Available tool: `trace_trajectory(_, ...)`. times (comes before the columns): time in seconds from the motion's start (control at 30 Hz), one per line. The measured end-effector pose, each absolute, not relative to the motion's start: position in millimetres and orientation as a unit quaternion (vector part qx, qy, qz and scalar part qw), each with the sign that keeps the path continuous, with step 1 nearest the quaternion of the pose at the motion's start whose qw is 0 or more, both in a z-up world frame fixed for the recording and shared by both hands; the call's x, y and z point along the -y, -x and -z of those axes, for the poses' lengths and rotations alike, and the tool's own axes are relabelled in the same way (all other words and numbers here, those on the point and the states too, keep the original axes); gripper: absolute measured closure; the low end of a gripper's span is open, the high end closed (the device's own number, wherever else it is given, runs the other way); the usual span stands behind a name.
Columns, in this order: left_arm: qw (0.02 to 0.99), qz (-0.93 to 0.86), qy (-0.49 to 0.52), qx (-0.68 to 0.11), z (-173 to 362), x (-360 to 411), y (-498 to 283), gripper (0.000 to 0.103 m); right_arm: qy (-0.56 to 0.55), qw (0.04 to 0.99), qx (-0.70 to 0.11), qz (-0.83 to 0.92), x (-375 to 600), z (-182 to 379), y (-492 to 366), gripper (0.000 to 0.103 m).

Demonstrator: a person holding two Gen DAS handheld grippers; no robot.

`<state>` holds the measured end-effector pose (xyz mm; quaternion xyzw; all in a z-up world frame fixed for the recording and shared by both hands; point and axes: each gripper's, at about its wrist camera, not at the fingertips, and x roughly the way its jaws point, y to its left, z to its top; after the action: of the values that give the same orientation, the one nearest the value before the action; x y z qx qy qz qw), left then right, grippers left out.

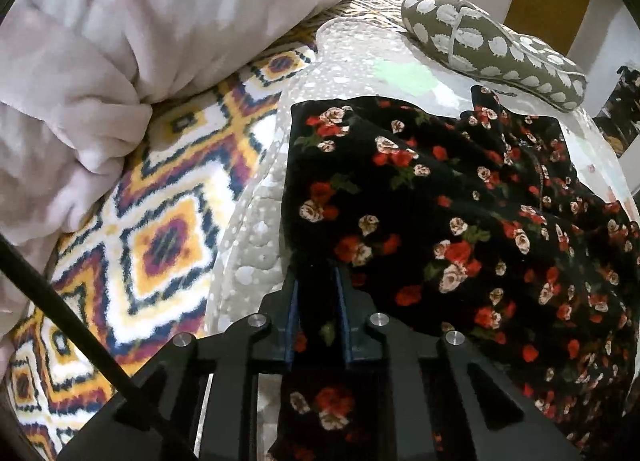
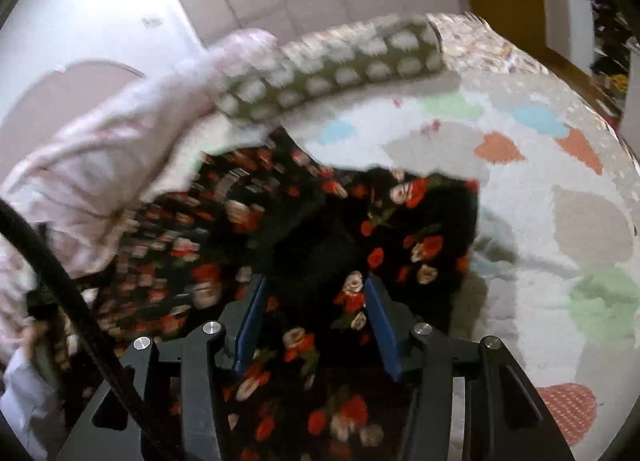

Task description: Fold large clothes

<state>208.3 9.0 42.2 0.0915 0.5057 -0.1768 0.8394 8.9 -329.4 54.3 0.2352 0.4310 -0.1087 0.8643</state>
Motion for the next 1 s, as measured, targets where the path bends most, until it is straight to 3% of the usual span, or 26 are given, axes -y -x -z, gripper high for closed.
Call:
trace_trajectory(0.17,0.846,0.170,-0.101,-0.496,-39.9,-8.5,-205.1,0.081,-0.272,0.849,-0.429,0.146,337.0,-36.6,-27.6,0.050)
trace_trajectory(0.23,0.847,0.169,-0.102,-0.494,-39.2,-8.4,-205.1,0.081,-0.308,0.848,-0.418,0.109,342.0,-36.2,-24.5,0.097)
trace_trajectory(0.4,0.853,0.158,-0.102,-0.487,-38.2,-11.4,-205.1,0.069,-0.325,0.865,-0.366,0.111,350.9,-63.9,15.1,0.099)
trace_trajectory(0.57,0.858,0.137,-0.088,-0.487,-34.7,-22.2,-210.0,0.041,-0.290,0.865,-0.382,0.147,345.6,-67.8,38.1,0.099)
trace_trajectory(0.67,0.859,0.133,-0.077,-0.489,-33.9,-28.8,-211.5,0.034,-0.284,0.857,-0.402,0.150,339.6,-62.0,41.6,0.098)
trace_trajectory(0.9,0.859,0.144,-0.064,-0.488,-64.8,-47.6,-193.8,0.035,-0.299,0.855,-0.399,0.145,343.0,-63.8,79.4,0.095)
trace_trajectory(0.93,0.860,0.151,-0.054,-0.485,-74.6,-57.7,-185.1,0.035,-0.301,0.856,-0.394,0.146,344.3,-67.4,90.5,0.090)
trace_trajectory(1.0,0.858,0.165,-0.038,-0.485,-85.0,-74.0,-172.2,0.034,-0.302,0.860,-0.383,0.151,346.6,-72.8,114.5,0.047)
